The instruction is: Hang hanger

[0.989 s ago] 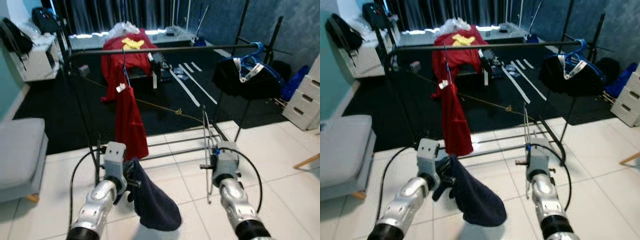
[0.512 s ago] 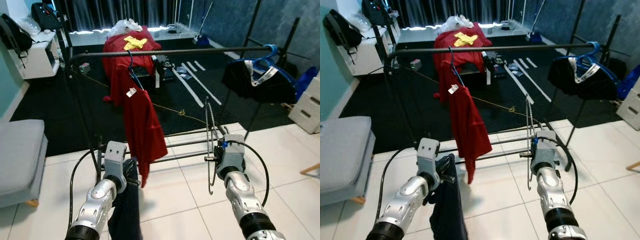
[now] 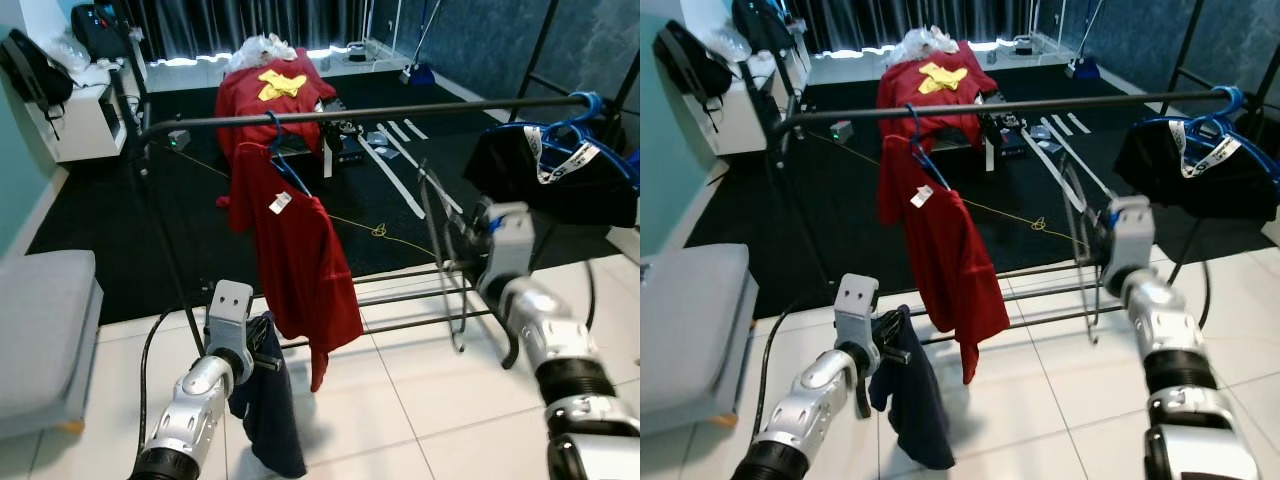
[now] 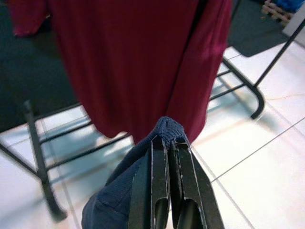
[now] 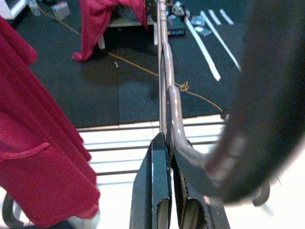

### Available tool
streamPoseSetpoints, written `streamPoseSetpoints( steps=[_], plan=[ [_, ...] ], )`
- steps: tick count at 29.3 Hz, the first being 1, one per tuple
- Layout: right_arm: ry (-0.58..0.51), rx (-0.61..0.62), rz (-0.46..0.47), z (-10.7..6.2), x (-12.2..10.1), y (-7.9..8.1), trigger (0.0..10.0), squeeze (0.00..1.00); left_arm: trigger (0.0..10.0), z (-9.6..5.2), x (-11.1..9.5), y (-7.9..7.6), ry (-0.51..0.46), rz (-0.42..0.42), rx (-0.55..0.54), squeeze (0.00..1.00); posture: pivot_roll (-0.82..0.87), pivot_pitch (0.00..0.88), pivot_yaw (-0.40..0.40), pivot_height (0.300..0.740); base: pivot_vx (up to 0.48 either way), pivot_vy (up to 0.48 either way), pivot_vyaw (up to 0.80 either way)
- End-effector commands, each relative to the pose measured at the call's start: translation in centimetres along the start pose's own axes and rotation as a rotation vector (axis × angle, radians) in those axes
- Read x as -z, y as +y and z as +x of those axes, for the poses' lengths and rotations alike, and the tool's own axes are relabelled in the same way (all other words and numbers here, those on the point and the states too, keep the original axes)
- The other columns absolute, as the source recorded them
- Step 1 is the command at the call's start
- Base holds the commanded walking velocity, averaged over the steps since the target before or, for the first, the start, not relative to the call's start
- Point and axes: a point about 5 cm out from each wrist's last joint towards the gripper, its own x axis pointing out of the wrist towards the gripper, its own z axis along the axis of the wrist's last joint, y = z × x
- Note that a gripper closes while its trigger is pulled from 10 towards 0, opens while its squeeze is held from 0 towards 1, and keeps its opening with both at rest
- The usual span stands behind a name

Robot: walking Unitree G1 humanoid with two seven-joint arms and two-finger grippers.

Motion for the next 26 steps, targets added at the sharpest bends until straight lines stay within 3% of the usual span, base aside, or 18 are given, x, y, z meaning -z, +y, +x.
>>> streamPoseSetpoints(
  steps=[1, 9, 19, 26],
  plan=[
    [-0.002, -0.035, 0.002, 0.2, -0.6, 0.4, 10.0, 0.00, 10.0, -0.1, 0.0, 0.3, -0.002, 0.006, -0.004, 0.00, -0.02, 0.026, 0.003, 0.740, 0.330, 0.000, 0.00],
    [-0.029, -0.095, -0.076, 0.1, -3.7, 0.1, 10.0, 0.00, 10.0, -0.3, 0.0, 0.4, 0.002, 0.011, 0.000, 0.00, -0.02, 0.032, 0.005, 0.740, 0.327, 0.000, 0.00],
    [-0.074, -0.080, -0.166, -0.1, -5.8, 0.5, 10.0, 0.00, 10.0, -0.3, 0.1, 0.4, 0.006, 0.015, 0.002, 0.00, -0.02, 0.036, 0.006, 0.740, 0.326, 0.000, 0.00],
    [-0.161, -0.044, -0.175, -0.2, -7.3, 1.0, 10.0, 0.00, 10.0, -0.3, 0.2, 0.6, 0.017, 0.011, -0.019, 0.00, -0.02, 0.042, 0.010, 0.740, 0.034, 0.000, 0.00]
  ],
)
